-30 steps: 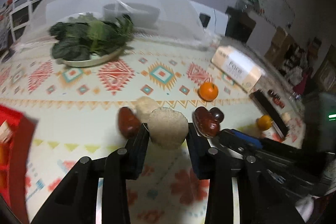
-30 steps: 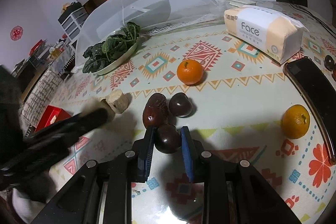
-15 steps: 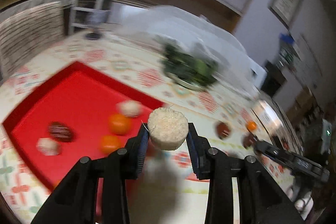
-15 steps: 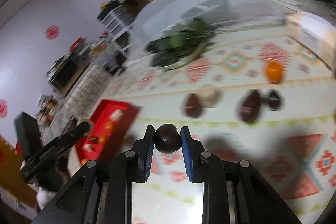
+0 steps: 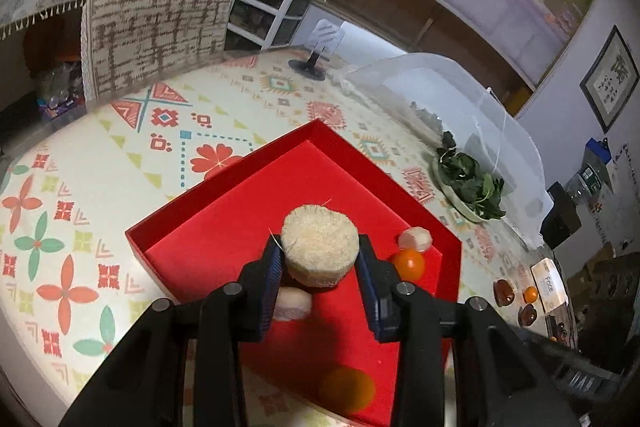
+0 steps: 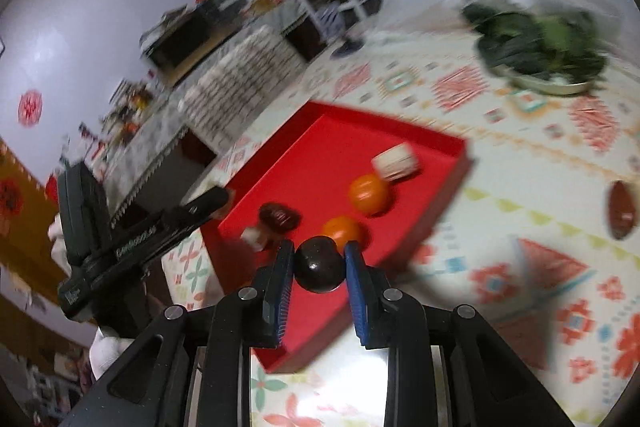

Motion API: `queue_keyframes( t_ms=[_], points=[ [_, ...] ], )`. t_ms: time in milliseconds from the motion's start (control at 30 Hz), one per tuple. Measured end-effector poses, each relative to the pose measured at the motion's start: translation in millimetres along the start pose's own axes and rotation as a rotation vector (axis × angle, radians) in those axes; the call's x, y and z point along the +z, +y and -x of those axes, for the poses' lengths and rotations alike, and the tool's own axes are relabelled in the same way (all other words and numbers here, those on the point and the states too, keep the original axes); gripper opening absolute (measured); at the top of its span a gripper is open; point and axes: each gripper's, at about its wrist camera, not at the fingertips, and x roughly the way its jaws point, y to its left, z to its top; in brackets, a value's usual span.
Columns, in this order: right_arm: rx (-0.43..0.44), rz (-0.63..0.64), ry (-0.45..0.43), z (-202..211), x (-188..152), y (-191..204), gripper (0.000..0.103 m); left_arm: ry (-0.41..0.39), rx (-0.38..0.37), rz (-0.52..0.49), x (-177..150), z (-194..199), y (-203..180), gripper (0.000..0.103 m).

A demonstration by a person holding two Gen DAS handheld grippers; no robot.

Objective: Organize fruits
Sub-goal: 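Carry the plum with right tool while left carries a yam chunk into the tray, then release both items in the tray and move both tools back to the table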

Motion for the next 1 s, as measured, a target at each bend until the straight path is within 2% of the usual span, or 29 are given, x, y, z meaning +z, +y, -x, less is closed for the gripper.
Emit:
queue_keyframes(
  t_ms=[200, 300, 433, 500, 633, 700, 767, 867, 1000],
  points=[
    [-0.033, 0.049, 0.063, -44.2, -4.7, 17.6, 0.028, 0.031, 0.007, -0.017, 12.1, -22.0, 1.4, 0.035],
    [-0.049, 0.060, 0.069, -50.4, -5.9, 21.8, 0.030, 0.036, -0.006, -0.014, 15.7, -26.5, 0.4, 0.035],
    [-0.053, 0.070, 0.062, -50.0, -5.7, 25.3, 0.030, 0.040, -0.041, 0.008, 19.0, -25.9, 1.1, 0.043],
    [-0.051, 0.073, 0.058, -47.3, -5.5, 25.1, 0.038, 0.036, -0.055, 0.022, 19.0, -22.3, 2.0, 0.049],
    [-0.043, 0.067, 0.038, -37.0, -5.2, 22.6, 0.041, 0.022, -0.078, 0.037, 19.2, -10.4, -1.1, 0.060],
    [-0.049, 0.063, 0.021, -29.5, -5.5, 20.9, 0.041, 0.008, -0.076, 0.044, 18.6, -1.5, -6.8, 0.074],
    [-0.054, 0.052, -0.002, -17.6, -6.4, 15.8, 0.041, -0.006, -0.080, 0.058, 18.3, 5.7, -12.6, 0.083],
    [-0.063, 0.022, -0.034, 2.6, -9.5, 4.3, 0.044, -0.033, -0.136, 0.072, 14.2, 16.7, -24.3, 0.085],
    [-0.088, -0.028, -0.076, 33.1, -22.2, -18.8, 0.047, 0.010, -0.199, 0.048, 3.0, 18.4, -50.4, 0.086]
  ],
)
